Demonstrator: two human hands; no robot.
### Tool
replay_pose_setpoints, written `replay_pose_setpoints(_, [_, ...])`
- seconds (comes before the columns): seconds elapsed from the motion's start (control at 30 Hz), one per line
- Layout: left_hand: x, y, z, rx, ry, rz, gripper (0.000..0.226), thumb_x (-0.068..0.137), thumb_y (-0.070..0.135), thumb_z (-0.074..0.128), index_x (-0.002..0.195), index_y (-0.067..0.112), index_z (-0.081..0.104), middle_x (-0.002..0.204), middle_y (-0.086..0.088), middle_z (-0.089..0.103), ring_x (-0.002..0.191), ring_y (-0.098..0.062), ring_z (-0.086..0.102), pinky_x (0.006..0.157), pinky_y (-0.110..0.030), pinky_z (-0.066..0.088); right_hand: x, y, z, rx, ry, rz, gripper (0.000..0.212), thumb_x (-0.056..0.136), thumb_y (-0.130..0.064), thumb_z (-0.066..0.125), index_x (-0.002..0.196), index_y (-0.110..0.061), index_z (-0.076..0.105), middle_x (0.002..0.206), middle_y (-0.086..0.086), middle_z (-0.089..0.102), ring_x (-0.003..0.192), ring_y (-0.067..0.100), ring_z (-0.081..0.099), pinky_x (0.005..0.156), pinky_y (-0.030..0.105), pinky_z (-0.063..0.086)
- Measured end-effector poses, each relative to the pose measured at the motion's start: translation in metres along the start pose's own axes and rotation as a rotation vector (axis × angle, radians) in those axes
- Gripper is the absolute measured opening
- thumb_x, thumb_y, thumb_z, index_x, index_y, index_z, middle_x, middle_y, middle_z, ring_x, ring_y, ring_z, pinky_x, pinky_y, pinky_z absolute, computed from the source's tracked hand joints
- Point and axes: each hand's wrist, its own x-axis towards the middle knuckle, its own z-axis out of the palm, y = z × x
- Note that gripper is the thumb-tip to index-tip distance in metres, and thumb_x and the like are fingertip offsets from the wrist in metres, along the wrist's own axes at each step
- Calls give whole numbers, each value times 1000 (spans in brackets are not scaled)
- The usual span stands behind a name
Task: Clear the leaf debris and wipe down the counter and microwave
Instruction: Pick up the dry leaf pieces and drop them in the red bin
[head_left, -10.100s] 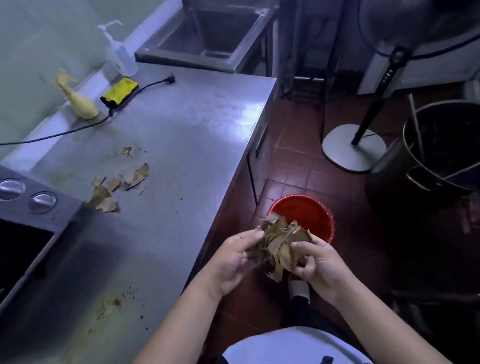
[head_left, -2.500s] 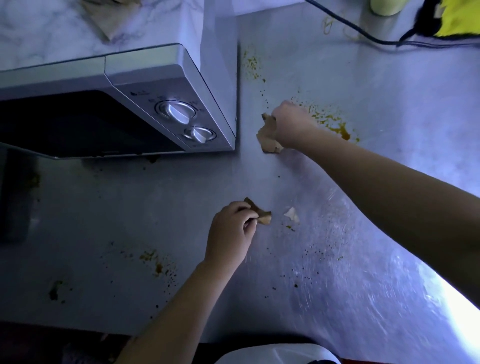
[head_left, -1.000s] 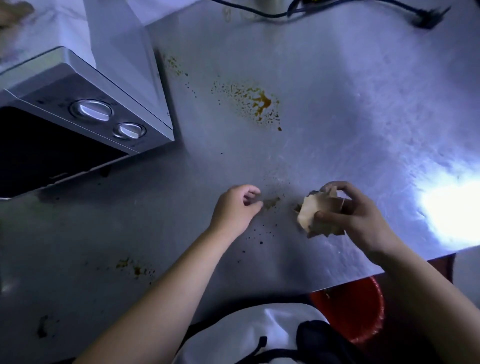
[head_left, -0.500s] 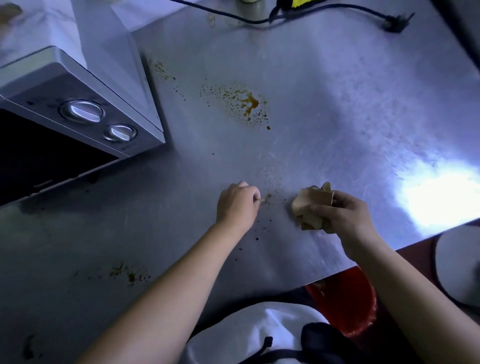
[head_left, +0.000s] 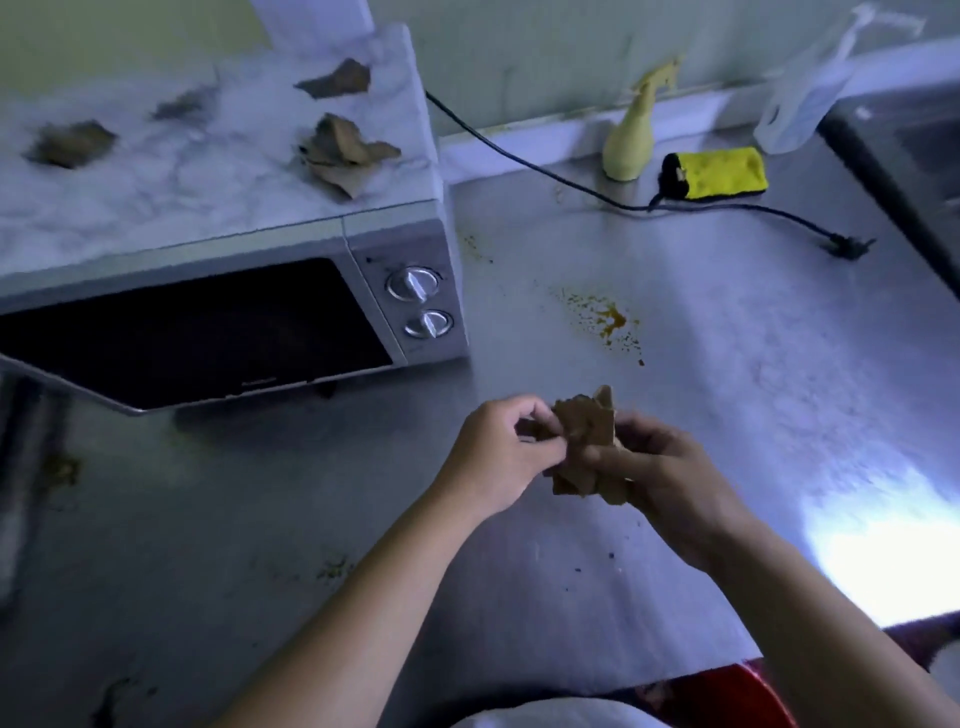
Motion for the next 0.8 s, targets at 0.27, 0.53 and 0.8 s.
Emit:
replay_pose_setpoints(0.27, [-26, 18, -100, 11, 128, 233, 17, 74, 17, 80, 70, 27, 67, 86, 11, 65, 79, -14, 65, 74, -32, 56, 4, -39, 102, -64, 56, -197, 18, 75, -8, 79, 92, -4, 75, 76, 34, 66, 57, 39, 57, 59, 47, 44])
replay_pose_setpoints(0.53, [-13, 50, -183, -131, 161, 388, 11, 82, 15, 78, 79, 24, 72, 85, 6, 71, 79, -9, 67, 72, -19, 50, 26, -111, 153, -207, 1, -397, 18, 82, 13, 64, 91, 0, 74, 66, 9, 71, 51, 17, 64, 47, 25, 51])
replay_pose_setpoints(0.8, [-16, 28, -248, -172, 388, 309, 15, 90, 18, 69, 85, 31, 73, 85, 12, 72, 82, -4, 65, 74, -16, 52, 131, -207, 195, -700, -20, -308, 25, 76, 7, 76, 85, -16, 72, 58, -1, 64, 46, 12, 59, 42, 19, 42])
